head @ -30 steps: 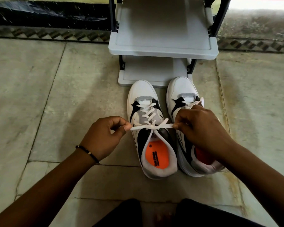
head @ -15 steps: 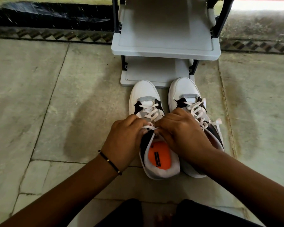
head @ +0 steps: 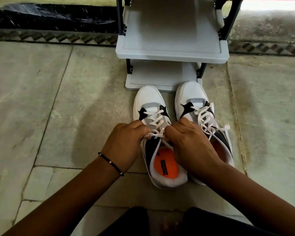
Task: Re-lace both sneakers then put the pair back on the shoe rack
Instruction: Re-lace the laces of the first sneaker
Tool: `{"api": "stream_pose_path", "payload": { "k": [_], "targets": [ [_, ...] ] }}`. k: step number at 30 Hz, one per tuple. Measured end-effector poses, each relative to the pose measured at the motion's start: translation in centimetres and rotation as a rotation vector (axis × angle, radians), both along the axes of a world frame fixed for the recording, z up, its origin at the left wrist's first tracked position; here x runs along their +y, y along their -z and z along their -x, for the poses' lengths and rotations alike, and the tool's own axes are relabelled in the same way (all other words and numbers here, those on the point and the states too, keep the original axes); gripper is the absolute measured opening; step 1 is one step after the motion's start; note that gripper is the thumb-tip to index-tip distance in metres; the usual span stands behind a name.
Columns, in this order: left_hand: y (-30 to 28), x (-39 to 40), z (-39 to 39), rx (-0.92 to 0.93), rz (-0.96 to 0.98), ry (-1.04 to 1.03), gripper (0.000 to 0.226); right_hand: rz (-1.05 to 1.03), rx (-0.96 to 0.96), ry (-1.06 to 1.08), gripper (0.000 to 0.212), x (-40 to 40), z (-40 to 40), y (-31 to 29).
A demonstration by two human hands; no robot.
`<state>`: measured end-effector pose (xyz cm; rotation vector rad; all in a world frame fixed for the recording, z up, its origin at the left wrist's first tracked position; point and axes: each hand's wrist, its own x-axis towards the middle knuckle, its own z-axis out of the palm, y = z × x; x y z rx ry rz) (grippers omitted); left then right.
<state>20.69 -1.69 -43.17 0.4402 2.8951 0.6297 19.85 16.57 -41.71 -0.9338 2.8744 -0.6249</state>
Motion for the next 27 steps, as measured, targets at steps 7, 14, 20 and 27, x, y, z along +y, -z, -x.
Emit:
{"api": "stream_pose_path", "payload": {
  "k": [7, 14, 20, 27],
  "targets": [
    [0.2, 0.3, -1.8, -0.102, -0.307, -0.276, 0.032, 0.012, -0.310, 0.058, 0.028, 0.4, -0.4, -1.6],
    [0.4, 1.1, -3.1, -0.396, -0.522, -0.454, 0.063, -0.032, -0.377, 0.225, 0.043, -0.2, -1.4, -1.4],
    [-1.1, -0.6, -2.1, -0.378, -0.408, -0.345, 0.052, 0.148, -0.408, 0.249, 0.036, -1.7, -0.5, -1.7],
    [-1.7, -3.7, -1.8, -0.334, -0.366, -0.375, 0.040, 0.128, -0.462, 0.143, 0.056, -4.2, 1.1, -1.1]
  ]
}}
